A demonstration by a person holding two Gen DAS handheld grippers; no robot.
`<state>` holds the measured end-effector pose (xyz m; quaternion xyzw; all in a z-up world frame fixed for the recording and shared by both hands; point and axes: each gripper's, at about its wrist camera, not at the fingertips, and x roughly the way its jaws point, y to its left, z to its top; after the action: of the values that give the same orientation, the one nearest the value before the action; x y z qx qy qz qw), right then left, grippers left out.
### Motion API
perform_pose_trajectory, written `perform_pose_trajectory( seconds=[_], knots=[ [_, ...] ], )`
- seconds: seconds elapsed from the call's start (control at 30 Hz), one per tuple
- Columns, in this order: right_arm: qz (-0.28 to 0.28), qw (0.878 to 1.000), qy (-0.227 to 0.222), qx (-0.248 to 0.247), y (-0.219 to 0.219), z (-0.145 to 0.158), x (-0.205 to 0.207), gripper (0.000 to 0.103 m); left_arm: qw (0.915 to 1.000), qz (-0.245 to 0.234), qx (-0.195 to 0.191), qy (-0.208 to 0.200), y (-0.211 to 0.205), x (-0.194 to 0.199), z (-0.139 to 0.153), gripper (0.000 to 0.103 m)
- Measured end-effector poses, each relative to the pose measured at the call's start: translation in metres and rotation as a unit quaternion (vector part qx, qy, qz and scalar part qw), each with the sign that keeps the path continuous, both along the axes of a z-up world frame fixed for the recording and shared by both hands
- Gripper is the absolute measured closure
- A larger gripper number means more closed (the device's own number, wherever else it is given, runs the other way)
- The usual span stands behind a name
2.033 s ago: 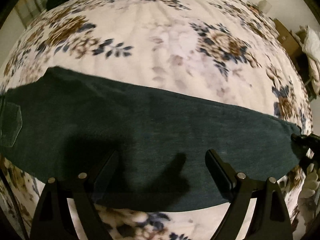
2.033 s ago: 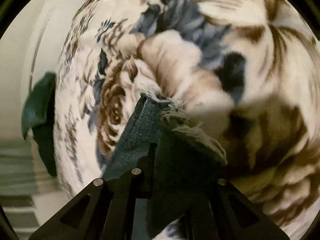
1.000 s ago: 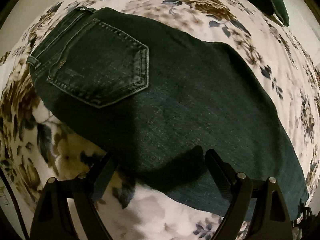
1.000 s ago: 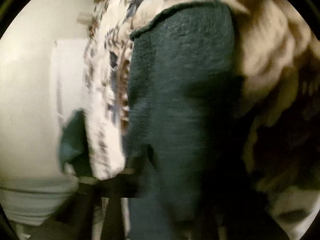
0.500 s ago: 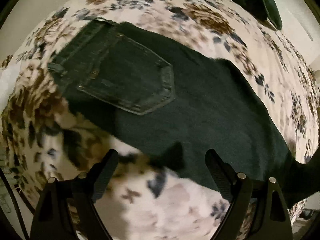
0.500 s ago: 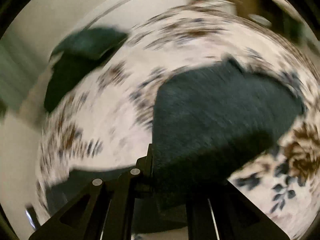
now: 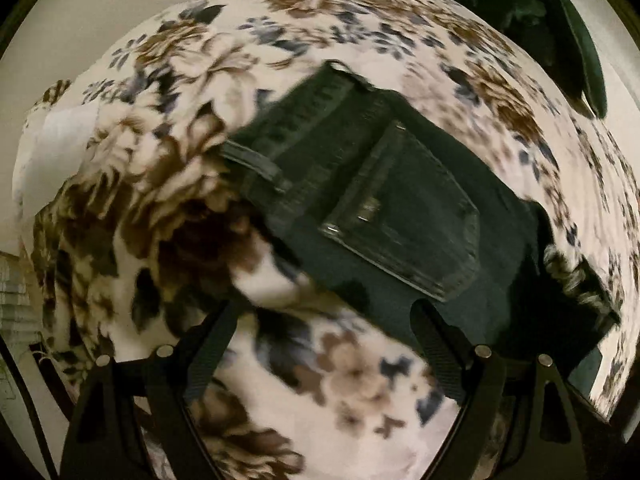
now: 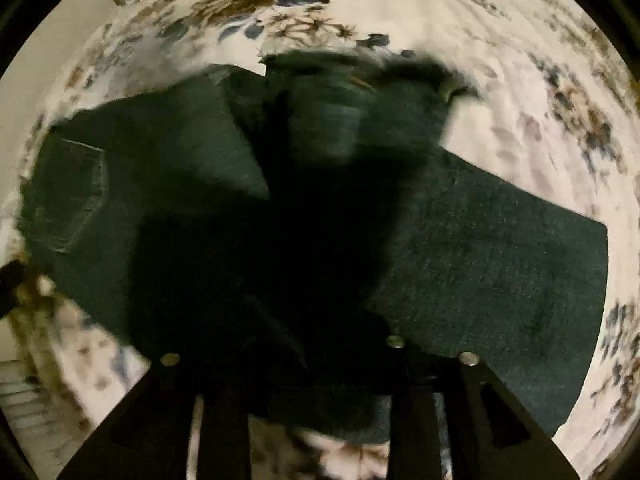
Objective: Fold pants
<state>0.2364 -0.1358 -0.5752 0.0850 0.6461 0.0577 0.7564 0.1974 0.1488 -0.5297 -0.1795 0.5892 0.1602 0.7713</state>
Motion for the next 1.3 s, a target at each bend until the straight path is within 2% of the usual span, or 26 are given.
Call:
perform_pose_trajectory(
  seconds=[0.03, 0.07, 0.17, 0.3, 0.37, 0.47, 0.57, 0.63, 0.67, 0.73, 0.8, 0.83, 0.87, 0.93, 1.0, 1.07, 1.1, 1.23, 1.3],
  knots=[
    [-0.021, 0.999, 0.008, 0.037, -0.011, 0.005, -0.004, 0.035, 1.0000, 0.005, -0.004, 0.001, 0.004, 0.002, -0.003, 0.014],
    [-0.046, 0.997, 0.011, 0.068, -0.024, 0.012, -0.009, 0.031, 0.9999, 0.012, -0.011, 0.003, 0.010, 0.002, -0.006, 0.014],
    [-0.111, 0.986, 0.002, 0.121, -0.055, 0.027, -0.020, 0.030, 0.9993, 0.025, -0.027, 0.007, 0.021, 0.000, -0.012, 0.014],
    [-0.188, 0.964, -0.023, 0.184, -0.082, 0.042, -0.016, 0.030, 0.9993, 0.023, -0.030, 0.006, 0.024, 0.002, -0.014, 0.014],
    [-0.191, 0.964, -0.026, 0.183, -0.078, 0.041, 0.001, 0.030, 0.9991, 0.027, -0.033, 0.006, 0.027, 0.002, -0.014, 0.014],
    [-0.172, 0.969, -0.006, 0.175, -0.048, 0.024, 0.020, 0.030, 0.9984, 0.040, -0.039, 0.005, 0.033, 0.005, -0.015, 0.014],
    [-0.087, 0.986, 0.048, 0.130, 0.008, -0.001, 0.039, 0.030, 0.9959, 0.062, -0.065, 0.006, 0.045, 0.007, -0.020, 0.014],
    [-0.045, 0.993, 0.051, 0.093, 0.030, -0.003, 0.039, 0.030, 0.9875, 0.091, -0.129, -0.002, 0.058, 0.008, -0.032, 0.014],
    [-0.025, 0.996, 0.043, 0.080, 0.038, 0.000, 0.038, 0.030, 0.9746, 0.120, -0.189, -0.014, 0.070, 0.006, -0.043, 0.014],
    [-0.017, 0.995, 0.037, 0.092, 0.036, 0.005, 0.035, 0.030, 0.9506, 0.169, -0.258, -0.036, 0.085, 0.000, -0.060, 0.014],
    [-0.042, 0.991, 0.040, 0.122, 0.020, 0.004, 0.031, 0.030, 0.9237, 0.226, -0.304, -0.059, 0.101, -0.008, -0.077, 0.015],
    [-0.062, 0.988, 0.044, 0.137, 0.008, 0.003, 0.028, 0.030, 0.9161, 0.240, -0.315, -0.066, 0.105, -0.009, -0.083, 0.014],
    [-0.083, 0.984, 0.047, 0.151, -0.005, 0.001, 0.025, 0.030, 0.9121, 0.246, -0.320, -0.072, 0.106, -0.007, -0.089, 0.014],
    [-0.134, 0.974, 0.050, 0.174, -0.034, -0.002, 0.015, 0.030, 0.9162, 0.239, -0.314, -0.071, 0.104, 0.001, -0.094, 0.014],
    [-0.180, 0.965, 0.046, 0.186, -0.063, -0.002, 0.006, 0.030, 0.9243, 0.230, -0.296, -0.072, 0.100, 0.012, -0.091, 0.014],
    [-0.202, 0.961, 0.036, 0.188, -0.082, -0.002, -0.002, 0.030, 0.9304, 0.223, -0.282, -0.073, 0.098, 0.020, -0.086, 0.014],
    [-0.210, 0.960, 0.029, 0.183, -0.090, -0.001, -0.006, 0.030, 0.9348, 0.219, -0.270, -0.074, 0.095, 0.026, -0.082, 0.014],
    [-0.241, 0.957, 0.001, 0.159, -0.105, 0.001, -0.019, 0.030, 0.9428, 0.205, -0.246, -0.094, 0.088, 0.042, -0.072, 0.014],
    [-0.239, 0.962, -0.003, 0.131, -0.099, -0.001, -0.019, 0.030, 0.9479, 0.195, -0.231, -0.100, 0.084, 0.052, -0.069, 0.014]
  ],
)
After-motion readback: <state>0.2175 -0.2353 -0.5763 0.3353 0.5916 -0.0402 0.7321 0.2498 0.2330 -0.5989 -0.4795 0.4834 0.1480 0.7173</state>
